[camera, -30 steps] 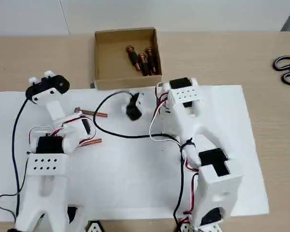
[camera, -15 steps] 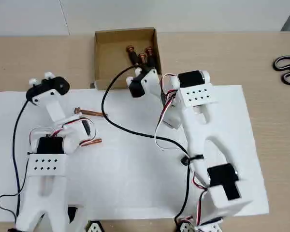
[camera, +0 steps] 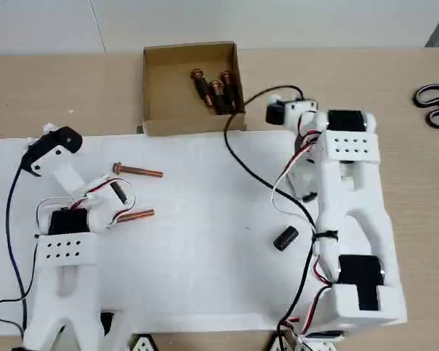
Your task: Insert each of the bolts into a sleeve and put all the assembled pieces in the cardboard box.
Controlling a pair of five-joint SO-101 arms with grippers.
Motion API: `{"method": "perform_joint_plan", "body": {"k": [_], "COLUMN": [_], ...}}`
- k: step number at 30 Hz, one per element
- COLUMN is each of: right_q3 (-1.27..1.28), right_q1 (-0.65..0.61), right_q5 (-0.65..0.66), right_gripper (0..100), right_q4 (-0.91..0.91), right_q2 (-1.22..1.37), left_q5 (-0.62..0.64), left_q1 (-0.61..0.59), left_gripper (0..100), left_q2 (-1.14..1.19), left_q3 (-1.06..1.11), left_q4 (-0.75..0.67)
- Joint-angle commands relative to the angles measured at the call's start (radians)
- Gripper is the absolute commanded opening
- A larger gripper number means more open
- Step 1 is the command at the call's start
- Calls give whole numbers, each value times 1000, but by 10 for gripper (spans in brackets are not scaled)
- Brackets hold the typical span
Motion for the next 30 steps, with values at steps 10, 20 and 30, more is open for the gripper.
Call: {"method": "perform_joint_plan", "body": {"k": [10, 20, 30], "right_q3": [18, 20, 126], "right_q1": [85, 54, 61], "right_q5": [-11, -11, -14], "right_gripper": [9, 9, 10], "right_q4": [-44, -62, -125], "right_q2": [-54, -53, -53], "left_q5": [11, 146, 273], "left_q1": [2, 5, 11], "left_gripper": [6, 6, 6], "left_q2": [147, 672, 970], "left_q3": [-314, -826, -1099], "left_q4": [0, 287, 479]}}
